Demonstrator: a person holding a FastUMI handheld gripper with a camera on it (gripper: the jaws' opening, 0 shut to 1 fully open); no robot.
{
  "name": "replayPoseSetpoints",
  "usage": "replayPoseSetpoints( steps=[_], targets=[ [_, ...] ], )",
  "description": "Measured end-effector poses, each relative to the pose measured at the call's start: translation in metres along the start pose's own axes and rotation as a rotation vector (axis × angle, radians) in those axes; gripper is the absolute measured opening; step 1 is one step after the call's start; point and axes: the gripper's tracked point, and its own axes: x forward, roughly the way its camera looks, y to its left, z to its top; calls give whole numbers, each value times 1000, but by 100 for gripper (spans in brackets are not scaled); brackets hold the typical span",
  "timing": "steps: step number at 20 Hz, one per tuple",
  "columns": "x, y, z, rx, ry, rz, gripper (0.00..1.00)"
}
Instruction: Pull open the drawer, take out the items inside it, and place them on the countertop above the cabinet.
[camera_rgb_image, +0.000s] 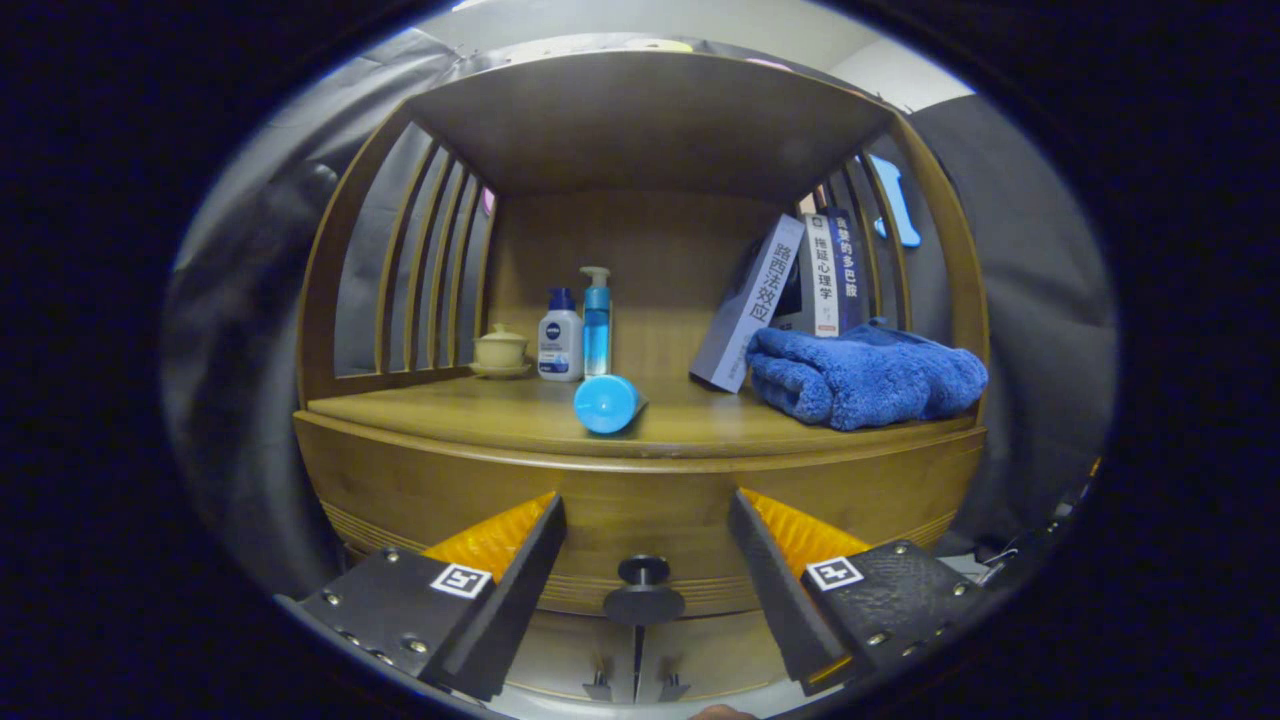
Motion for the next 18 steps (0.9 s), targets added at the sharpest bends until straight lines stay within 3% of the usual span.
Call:
replayPoseSetpoints(
  steps=[9,18],
  targets=[
    [-35,-73,100,-13,-122,15,99],
    [-66,-233,166,-77,-175,-68,99]
  ],
)
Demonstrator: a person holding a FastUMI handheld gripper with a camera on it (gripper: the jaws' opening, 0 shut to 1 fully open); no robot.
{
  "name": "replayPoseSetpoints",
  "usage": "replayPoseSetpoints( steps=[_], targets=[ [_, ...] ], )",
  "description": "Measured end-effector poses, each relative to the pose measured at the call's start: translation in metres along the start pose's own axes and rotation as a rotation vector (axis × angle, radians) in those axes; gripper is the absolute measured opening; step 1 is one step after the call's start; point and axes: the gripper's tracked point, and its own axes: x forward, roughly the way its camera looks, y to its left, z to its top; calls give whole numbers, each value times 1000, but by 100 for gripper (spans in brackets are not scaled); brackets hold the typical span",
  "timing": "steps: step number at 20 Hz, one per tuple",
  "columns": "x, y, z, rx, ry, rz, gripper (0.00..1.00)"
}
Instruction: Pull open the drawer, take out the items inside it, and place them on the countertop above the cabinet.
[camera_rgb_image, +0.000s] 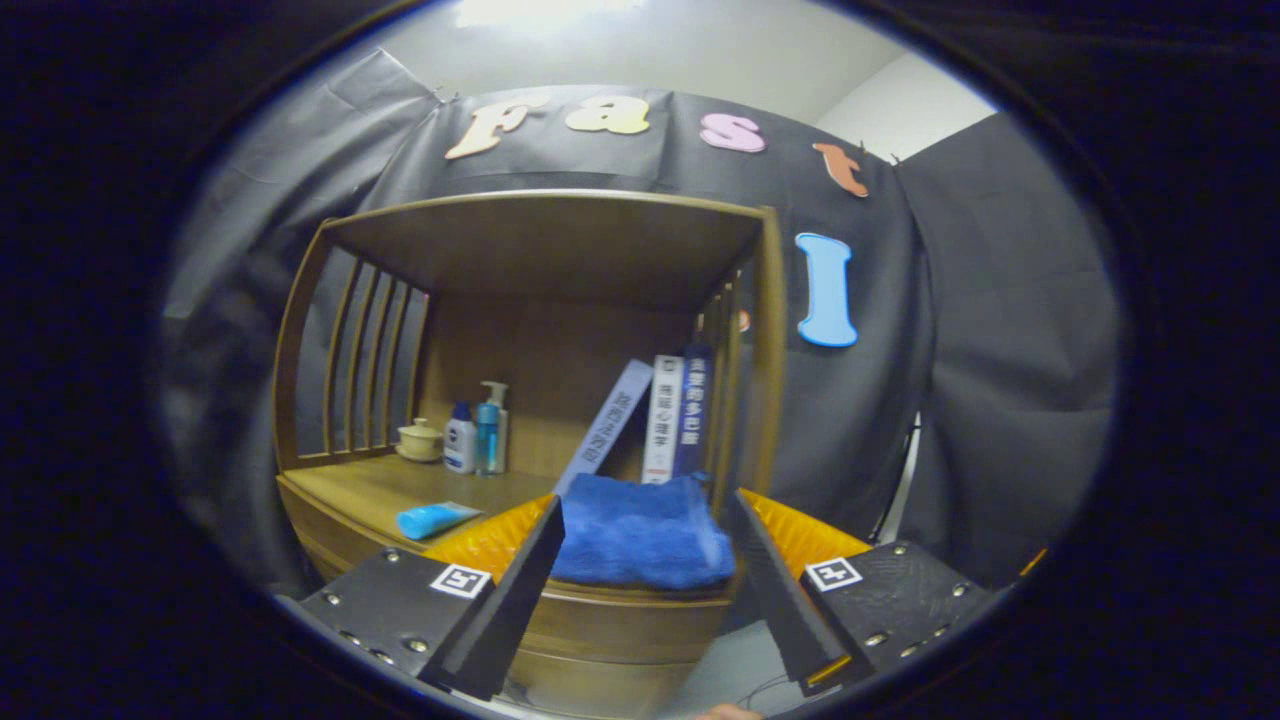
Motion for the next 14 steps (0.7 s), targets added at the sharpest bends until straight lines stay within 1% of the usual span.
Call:
replayPoseSetpoints(
  steps=[4,7,10,14],
  targets=[
    [-20,-82,2,-50,6,-55,98],
    [-42,-116,4,-81,-19,-76,98],
    [-67,-132,-6,-57,-33,-77,98],
    [-95,-135,-32,60,-52,-57,98]
  ],
)
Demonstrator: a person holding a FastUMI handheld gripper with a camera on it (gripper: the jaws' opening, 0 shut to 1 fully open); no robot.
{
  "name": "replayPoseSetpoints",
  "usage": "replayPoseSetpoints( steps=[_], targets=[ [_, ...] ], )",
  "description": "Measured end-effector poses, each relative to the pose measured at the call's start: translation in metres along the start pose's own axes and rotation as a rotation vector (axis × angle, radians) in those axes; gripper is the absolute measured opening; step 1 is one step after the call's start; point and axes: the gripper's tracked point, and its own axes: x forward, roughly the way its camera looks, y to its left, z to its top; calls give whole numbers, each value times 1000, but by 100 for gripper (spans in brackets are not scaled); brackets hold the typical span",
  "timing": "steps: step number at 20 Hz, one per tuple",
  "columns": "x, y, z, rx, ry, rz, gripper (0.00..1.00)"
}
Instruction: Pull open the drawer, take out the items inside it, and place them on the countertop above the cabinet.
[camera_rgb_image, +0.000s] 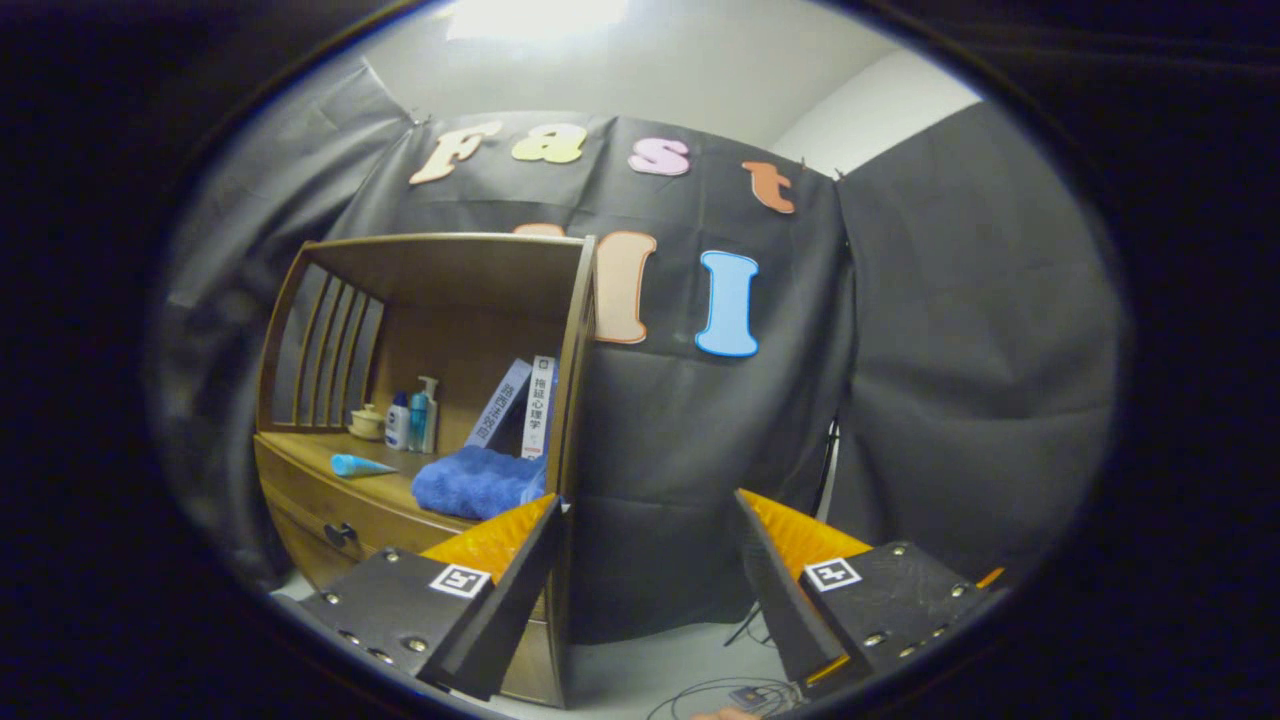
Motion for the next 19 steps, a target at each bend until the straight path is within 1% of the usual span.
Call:
replayPoseSetpoints(
  steps=[4,6,9,13,19],
  targets=[
    [-21,6,-30,130,49,20,98],
    [-29,12,-43,170,73,33,98],
    [-38,17,-64,184,128,40,98],
    [-53,24,-89,165,204,57,98],
    [-68,26,-97,163,238,66,98]
  ],
)
